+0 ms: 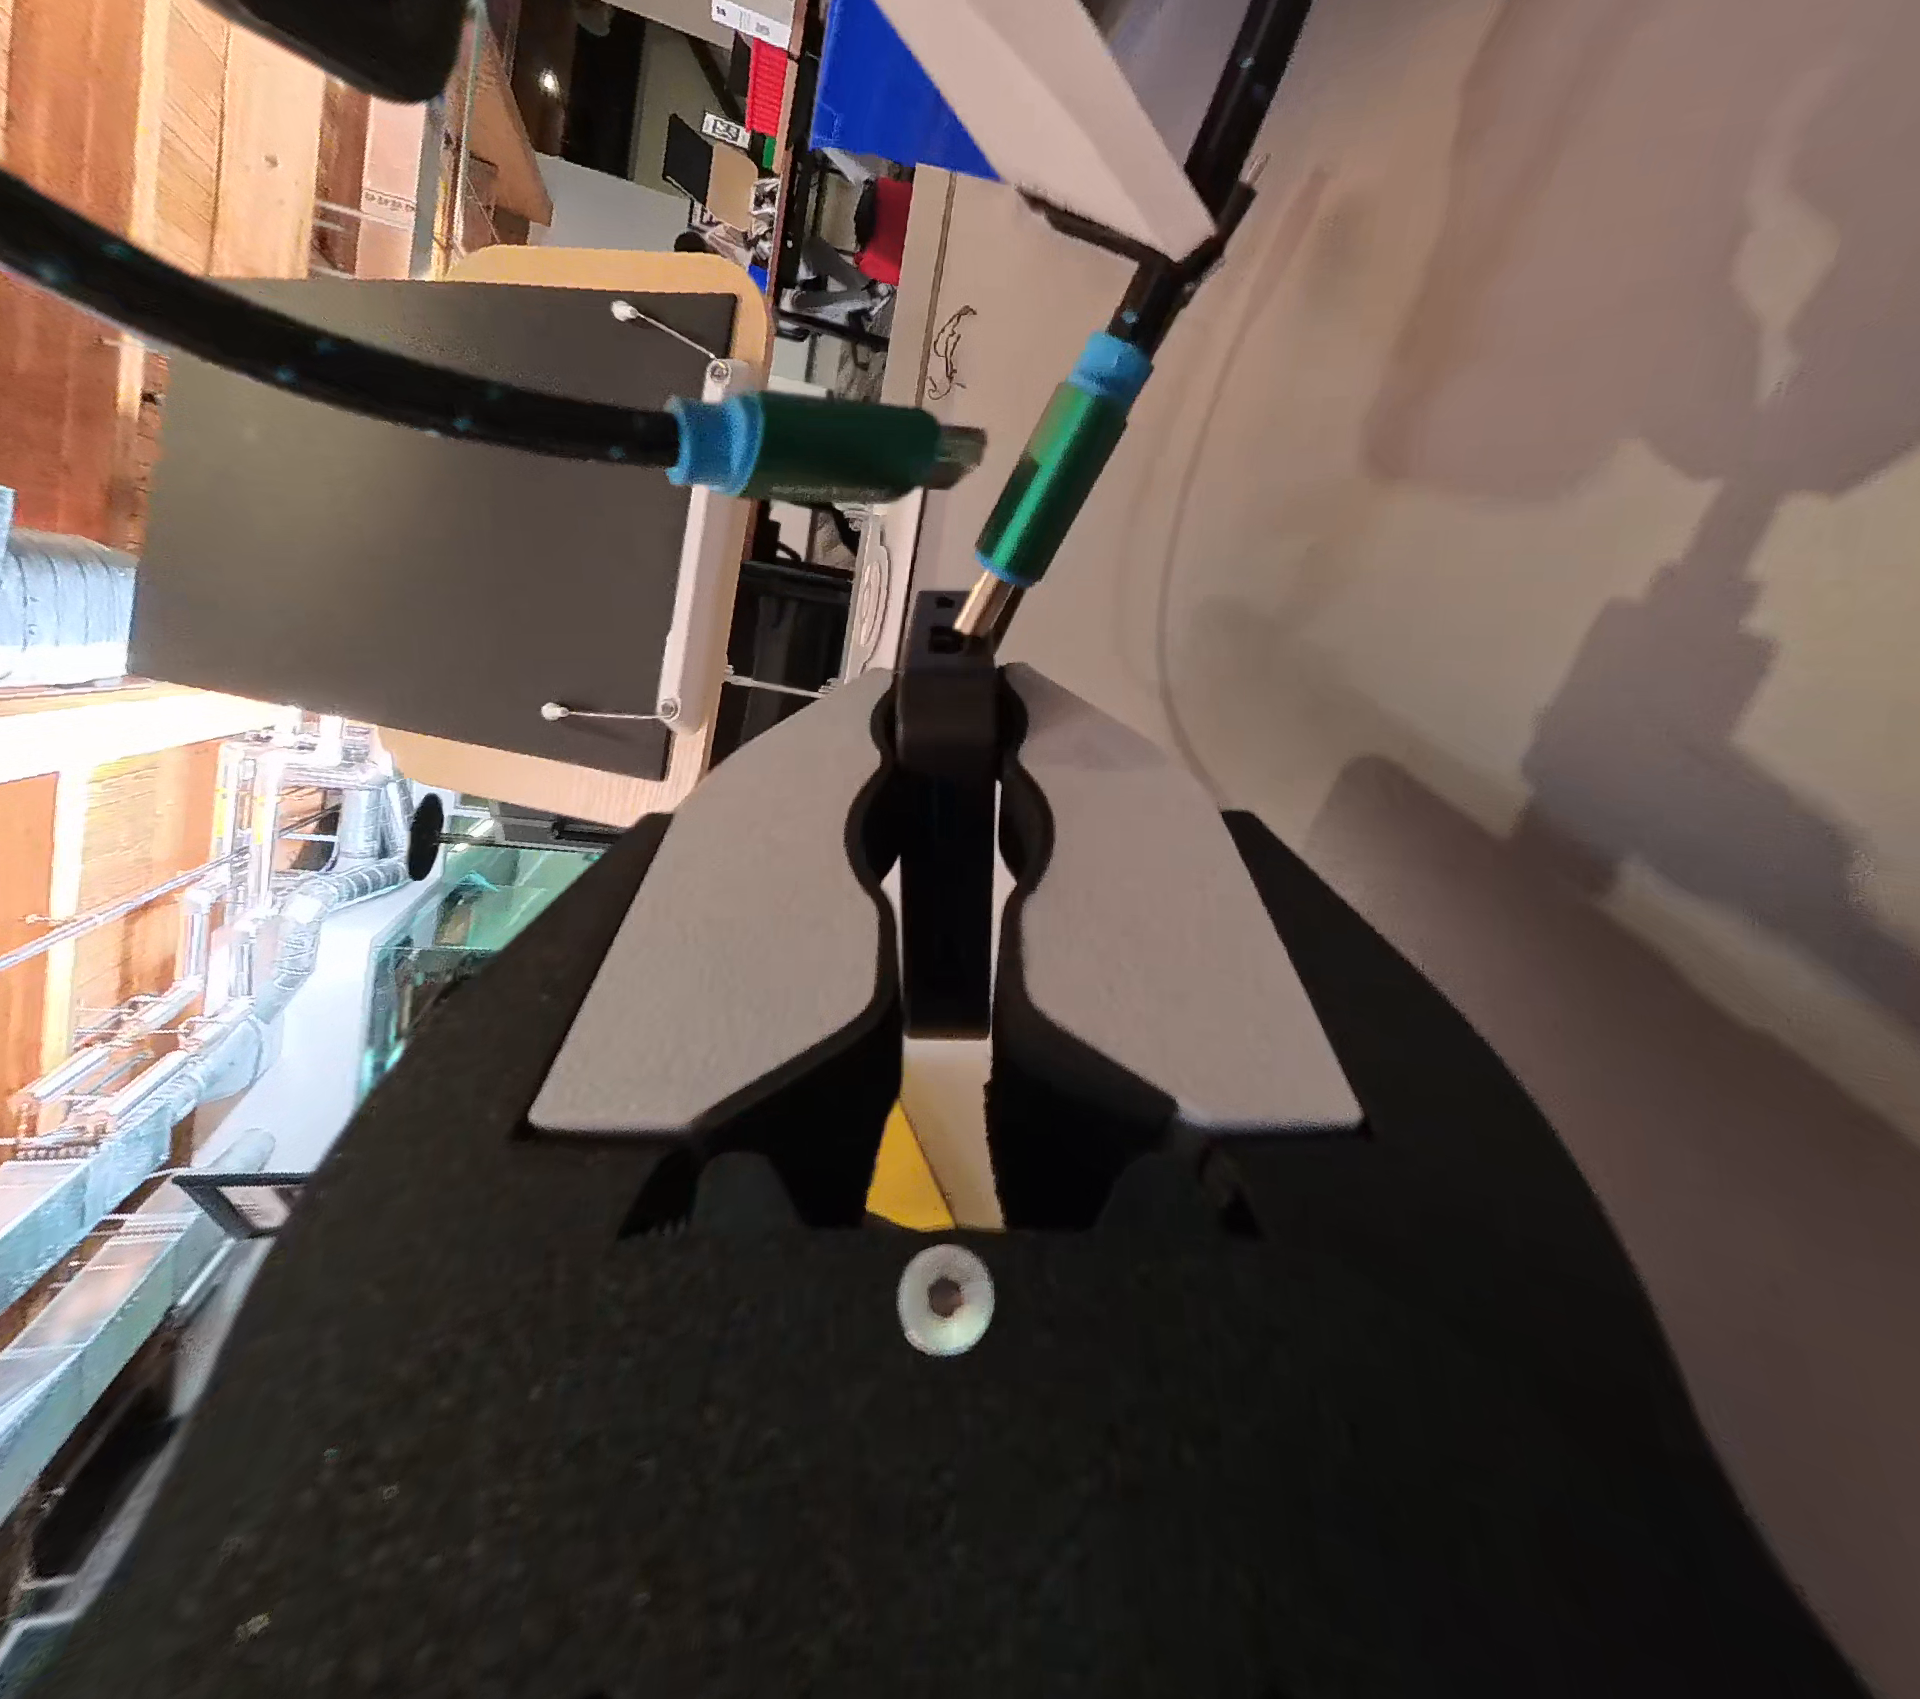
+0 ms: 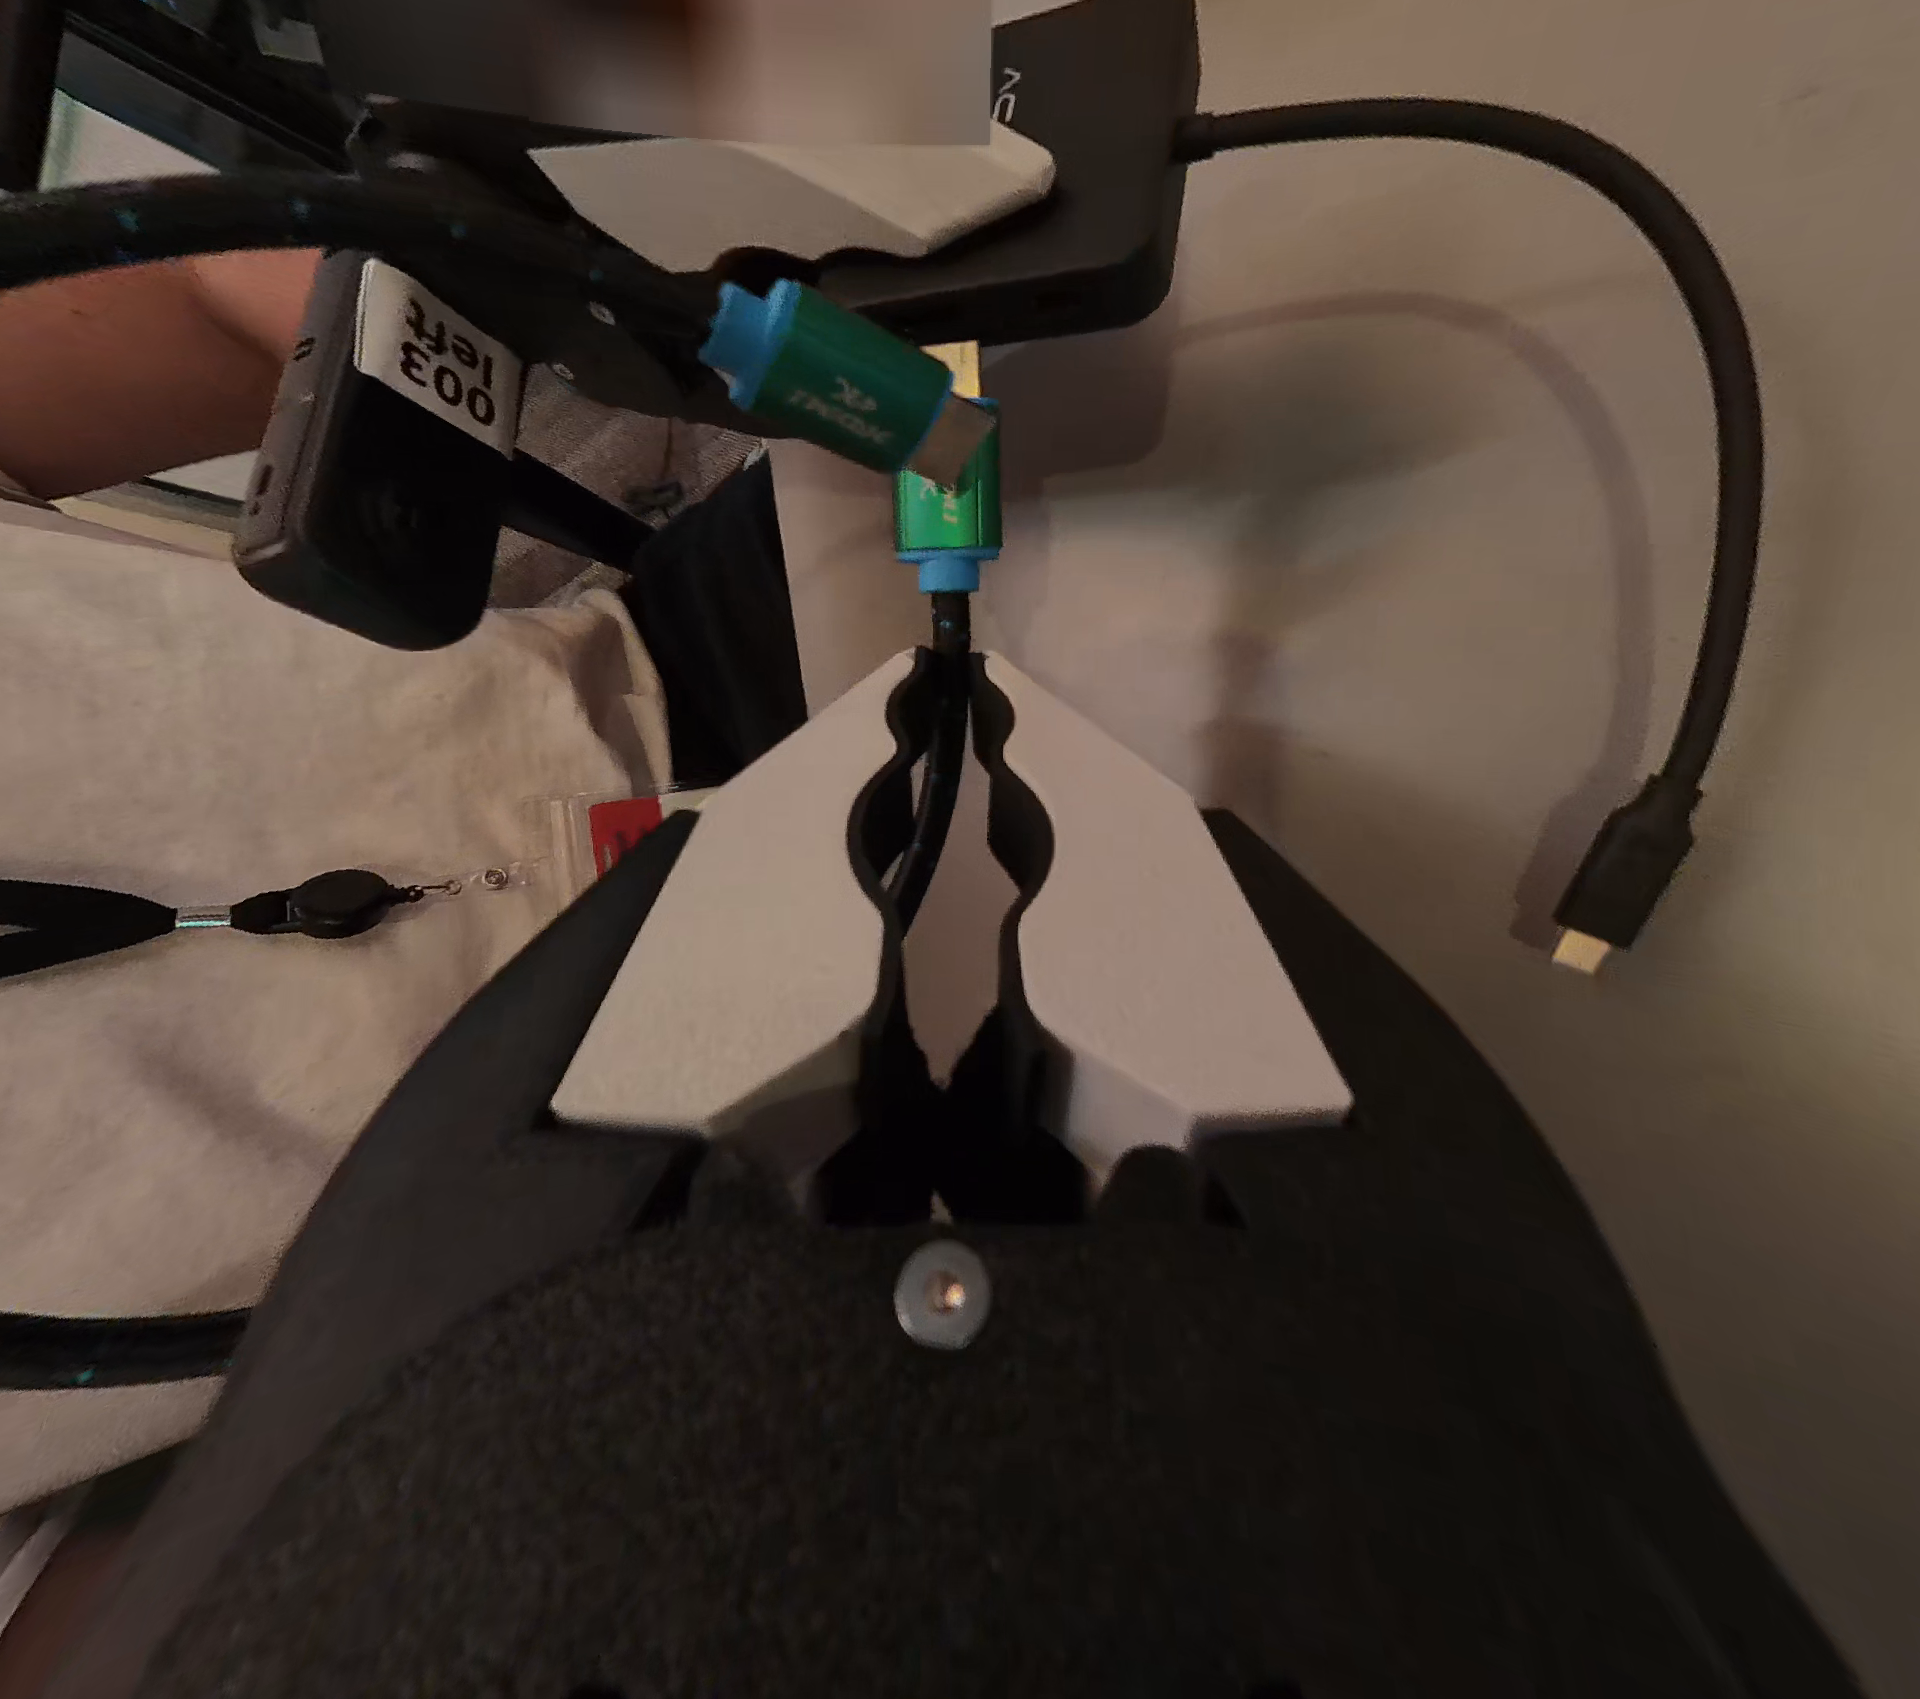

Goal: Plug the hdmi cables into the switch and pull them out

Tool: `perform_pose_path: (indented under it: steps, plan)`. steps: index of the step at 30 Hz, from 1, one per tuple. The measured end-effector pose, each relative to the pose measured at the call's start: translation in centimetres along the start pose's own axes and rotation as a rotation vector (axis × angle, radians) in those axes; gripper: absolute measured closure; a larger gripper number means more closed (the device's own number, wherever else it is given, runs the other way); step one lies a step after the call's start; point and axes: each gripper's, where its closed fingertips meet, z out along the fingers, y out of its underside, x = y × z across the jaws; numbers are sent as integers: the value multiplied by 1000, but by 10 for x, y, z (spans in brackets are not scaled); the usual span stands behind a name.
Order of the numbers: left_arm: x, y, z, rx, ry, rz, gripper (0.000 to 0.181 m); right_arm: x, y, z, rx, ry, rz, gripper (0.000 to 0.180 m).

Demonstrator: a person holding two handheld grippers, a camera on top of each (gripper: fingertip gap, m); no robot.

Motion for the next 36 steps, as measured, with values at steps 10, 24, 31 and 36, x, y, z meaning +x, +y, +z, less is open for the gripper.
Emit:
perform_pose_path:
  steps: [10, 24, 31, 36]
  plan:
    - [5, 0, 2, -30, 0, 88, 167, 5, 6, 3, -39, 46, -2, 174]
    - [10, 0, 3, -43, 13, 124, 167, 6, 5, 2, -40, 63, -12, 174]
    - [13, -2, 3, -51, 11, 192, 167, 7, 8, 2, -69, 88, -13, 174]
    - [13, -3, 4, -67, 2, 238, 167, 7, 7, -3, -72, 114, -12, 174]
